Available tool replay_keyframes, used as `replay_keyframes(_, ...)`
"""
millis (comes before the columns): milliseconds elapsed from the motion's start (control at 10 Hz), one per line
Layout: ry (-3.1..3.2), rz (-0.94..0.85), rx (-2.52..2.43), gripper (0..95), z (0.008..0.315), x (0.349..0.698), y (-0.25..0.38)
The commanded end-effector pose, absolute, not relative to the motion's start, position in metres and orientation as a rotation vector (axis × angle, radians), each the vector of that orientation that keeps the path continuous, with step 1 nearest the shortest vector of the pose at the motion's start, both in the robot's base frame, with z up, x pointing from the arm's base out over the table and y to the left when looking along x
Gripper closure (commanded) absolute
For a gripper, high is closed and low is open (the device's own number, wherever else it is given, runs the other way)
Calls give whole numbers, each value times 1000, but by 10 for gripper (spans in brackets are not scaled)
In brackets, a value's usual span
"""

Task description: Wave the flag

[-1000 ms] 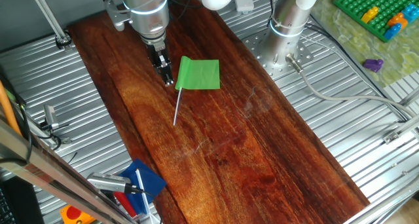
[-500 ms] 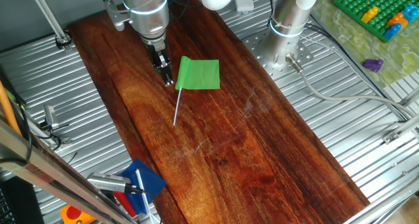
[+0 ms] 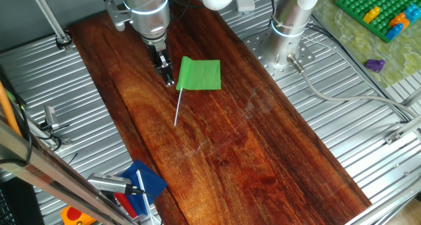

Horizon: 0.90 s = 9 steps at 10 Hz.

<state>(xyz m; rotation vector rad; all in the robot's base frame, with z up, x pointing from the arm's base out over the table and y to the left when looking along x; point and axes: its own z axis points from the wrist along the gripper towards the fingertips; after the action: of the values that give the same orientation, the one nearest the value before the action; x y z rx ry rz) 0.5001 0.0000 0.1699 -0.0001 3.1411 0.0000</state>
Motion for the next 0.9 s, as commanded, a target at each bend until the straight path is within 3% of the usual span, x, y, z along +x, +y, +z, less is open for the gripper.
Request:
replay_keyframes(100, 3139, 71, -287, 950, 170, 500, 0)
replay_keyframes(900, 3142, 61, -291, 950, 171, 500, 0)
